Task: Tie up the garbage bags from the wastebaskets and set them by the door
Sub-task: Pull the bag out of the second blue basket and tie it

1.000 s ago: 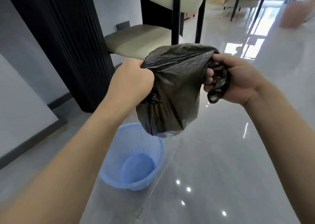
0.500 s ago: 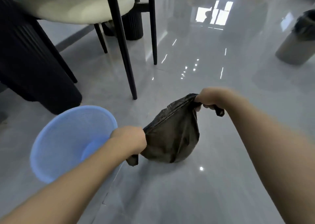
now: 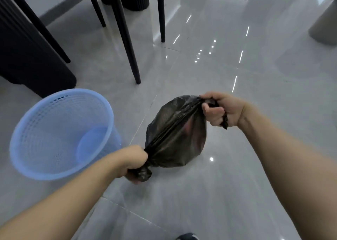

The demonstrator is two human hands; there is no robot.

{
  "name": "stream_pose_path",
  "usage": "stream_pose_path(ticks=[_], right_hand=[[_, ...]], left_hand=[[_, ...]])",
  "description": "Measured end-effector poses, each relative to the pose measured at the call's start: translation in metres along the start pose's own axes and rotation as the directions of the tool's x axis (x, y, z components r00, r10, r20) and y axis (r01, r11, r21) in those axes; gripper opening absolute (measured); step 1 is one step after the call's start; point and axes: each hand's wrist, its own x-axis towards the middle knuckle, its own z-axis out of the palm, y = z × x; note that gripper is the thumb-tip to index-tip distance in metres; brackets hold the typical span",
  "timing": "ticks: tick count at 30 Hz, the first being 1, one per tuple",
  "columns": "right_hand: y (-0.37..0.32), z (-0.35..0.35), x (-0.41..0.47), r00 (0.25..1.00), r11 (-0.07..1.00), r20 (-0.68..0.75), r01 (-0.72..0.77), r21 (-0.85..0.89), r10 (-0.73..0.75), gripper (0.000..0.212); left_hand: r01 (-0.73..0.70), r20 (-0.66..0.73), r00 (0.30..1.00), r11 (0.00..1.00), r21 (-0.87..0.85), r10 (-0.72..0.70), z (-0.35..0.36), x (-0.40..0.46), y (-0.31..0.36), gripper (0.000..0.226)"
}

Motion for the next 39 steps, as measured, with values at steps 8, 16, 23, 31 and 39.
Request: stream_pose_path(ticks=[8,16,23,31,39], right_hand=[[-0.018,0.016,0.046,0.787,0.546,-0.381,0.613,0.571,-0.485,0.018],[-0.014,0.022,0.071,0.732,0.566,-0.520,0.676,0.472,-0.440,0.034],[-0.004,0.040,0.087,0.682,0.773,-0.616,0.608,0.180,-0.393,0.039],[0.025,0.080,0.101,0.721,0.845,-0.467,0.324,-0.426,-0.512,0.015],[0.045,0.097,0.113,0.880,0.873,-0.294,0.227,-0.431,-0.374,0.044]], left_hand=[[-0.198,-0.339,0.891,0.932,0.303,0.300,0.013,0.001,0.022,0.037],[-0.136,-0.207,0.817,0.529,0.838,0.538,0.003,-0.031,0.021,0.005],[-0.080,-0.180,0.816,0.416,0.906,0.549,-0.044,-0.064,0.012,0.025],[-0.215,-0.143,0.710,0.406,0.888,0.689,-0.076,-0.073,-0.007,0.023],[-0.220,-0.202,0.640,0.428,0.877,0.742,-0.096,-0.061,-0.018,0.021]])
